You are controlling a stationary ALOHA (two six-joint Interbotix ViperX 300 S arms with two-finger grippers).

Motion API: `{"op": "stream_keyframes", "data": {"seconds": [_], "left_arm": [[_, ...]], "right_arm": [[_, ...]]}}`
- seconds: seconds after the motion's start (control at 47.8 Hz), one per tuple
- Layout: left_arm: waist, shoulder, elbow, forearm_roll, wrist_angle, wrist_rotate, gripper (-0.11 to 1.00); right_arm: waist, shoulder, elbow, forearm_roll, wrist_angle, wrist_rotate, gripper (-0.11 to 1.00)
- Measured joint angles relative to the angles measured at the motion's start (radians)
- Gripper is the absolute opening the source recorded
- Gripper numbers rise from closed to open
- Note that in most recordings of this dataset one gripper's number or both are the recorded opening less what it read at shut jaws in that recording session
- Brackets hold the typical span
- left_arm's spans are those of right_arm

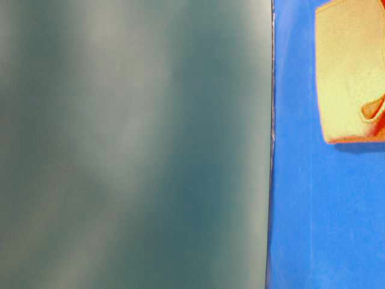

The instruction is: Fold a vertical towel.

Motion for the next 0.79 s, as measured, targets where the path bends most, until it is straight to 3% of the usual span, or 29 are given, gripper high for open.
{"op": "stream_keyframes", "data": {"seconds": [0.209,0.794], "left_arm": [[0.018,-0.094,0.067,0.000,0.034,0.000,0.65],[0.021,-0.098,0.077,0.000,0.057,-0.002,0.65]], "right_arm": [[-0.002,0.000,0.040,0.002,-0.035,0.000,0.60],[0.000,0.002,0.051,0.000,-0.040,0.000,0.60]]}}
